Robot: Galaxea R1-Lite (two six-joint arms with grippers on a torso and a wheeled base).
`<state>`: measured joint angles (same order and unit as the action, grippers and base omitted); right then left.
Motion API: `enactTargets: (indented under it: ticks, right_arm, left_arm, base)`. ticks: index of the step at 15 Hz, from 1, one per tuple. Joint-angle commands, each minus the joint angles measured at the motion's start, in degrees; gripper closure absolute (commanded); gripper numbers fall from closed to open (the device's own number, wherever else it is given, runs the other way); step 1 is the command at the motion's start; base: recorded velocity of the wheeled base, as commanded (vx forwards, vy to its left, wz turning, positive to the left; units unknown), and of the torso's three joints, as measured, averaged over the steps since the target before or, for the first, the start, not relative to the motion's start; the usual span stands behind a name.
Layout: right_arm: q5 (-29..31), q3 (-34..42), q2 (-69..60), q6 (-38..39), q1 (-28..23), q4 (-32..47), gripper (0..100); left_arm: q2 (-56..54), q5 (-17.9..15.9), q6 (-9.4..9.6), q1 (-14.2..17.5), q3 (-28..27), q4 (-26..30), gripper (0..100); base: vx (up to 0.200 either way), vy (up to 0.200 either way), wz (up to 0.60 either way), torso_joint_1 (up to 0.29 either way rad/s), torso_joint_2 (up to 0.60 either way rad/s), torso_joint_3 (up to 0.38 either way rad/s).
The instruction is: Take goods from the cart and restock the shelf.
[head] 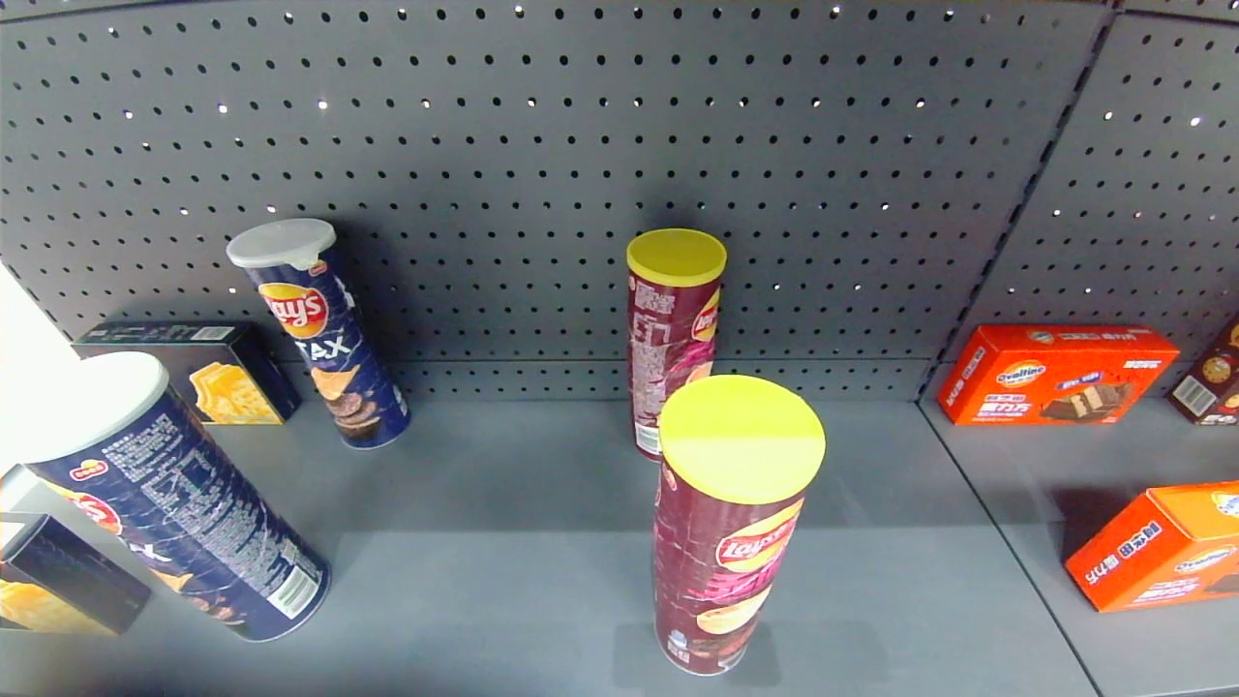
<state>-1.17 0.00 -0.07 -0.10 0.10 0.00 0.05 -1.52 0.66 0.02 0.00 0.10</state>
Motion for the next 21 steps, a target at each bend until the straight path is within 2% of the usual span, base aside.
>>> enactTargets:
  ticks: [1,5,7,9,10,11,12,13,15,16,17,18,21]
  right_arm:
    - [0.0,0.0,0.1,0.0,0.0,0.0,0]
    - [0.3,0.0,0.1,0.1,-0.1,0.1,0]
    - [5.1,-0.1,0.1,0.6,-0.1,-0.2,0]
    - [6.4,-11.5,6.1,3.7,-0.4,-0.4,0]
    - [5.2,-22.1,18.7,11.1,1.5,0.1,0]
    - [3.0,-25.2,20.6,9.2,2.5,0.4,0]
    - [-1.6,-26.7,23.7,2.8,3.4,0.4,0]
    - [-3.8,-26.7,27.0,-0.4,4.1,0.1,0]
    - [-6.1,-27.3,32.2,-3.1,5.4,-0.7,0]
    - [-8.6,-27.3,41.5,-7.2,7.6,-5.5,0]
    - [-8.7,-27.5,44.7,-7.3,8.4,-8.2,0]
    - [-8.7,-28.1,49.7,-7.4,12.0,-13.0,0]
    - [-8.7,-30.9,56.7,-7.4,19.5,-13.7,0]
  left_arm:
    - [0.1,0.0,-0.04,0.0,0.0,0.0,0]
    - [0.1,-0.1,0.04,0.0,0.0,0.0,0]
    - [0.1,-0.1,0.04,0.1,0.0,0.0,0]
    - [0.1,-0.1,-0.04,0.1,0.0,0.0,0]
    - [0.1,-0.1,0.04,0.0,0.0,0.0,0]
    - [0.1,-0.1,0.04,0.0,0.0,0.0,0]
    - [0.1,-0.2,0.04,0.0,0.0,0.0,0]
    - [0.1,-0.1,0.13,0.0,0.0,0.0,0]
    - [0.1,-0.1,0.04,0.0,0.0,0.0,0]
    - [0.1,0.0,-0.13,0.0,0.0,0.0,0]
    - [0.1,0.0,-0.13,0.0,0.0,0.0,0]
    - [0.1,0.0,-0.04,0.0,0.0,0.0,0]
    - [0.1,0.0,-0.04,0.0,0.0,0.0,0]
  base:
    - [0.000,0.000,0.00,0.000,0.00,0.000]
    - [0.000,0.000,0.00,0.000,0.00,0.000]
    - [0.000,0.000,0.00,0.000,0.00,0.000]
    - [0.000,0.000,0.00,0.000,0.00,0.000]
    - [0.000,0.000,0.00,0.000,0.00,0.000]
    - [0.000,0.000,0.00,0.000,0.00,0.000]
    - [0.000,0.000,0.00,0.000,0.00,0.000]
    - [0.000,0.000,0.00,0.000,0.00,0.000]
    - [0.000,0.000,0.00,0.000,0.00,0.000]
    - [0.000,0.000,0.00,0.000,0.00,0.000]
    - [0.000,0.000,0.00,0.000,0.00,0.000]
    - [0.000,0.000,0.00,0.000,0.00,0.000]
    - [0.000,0.000,0.00,0.000,0.00,0.000]
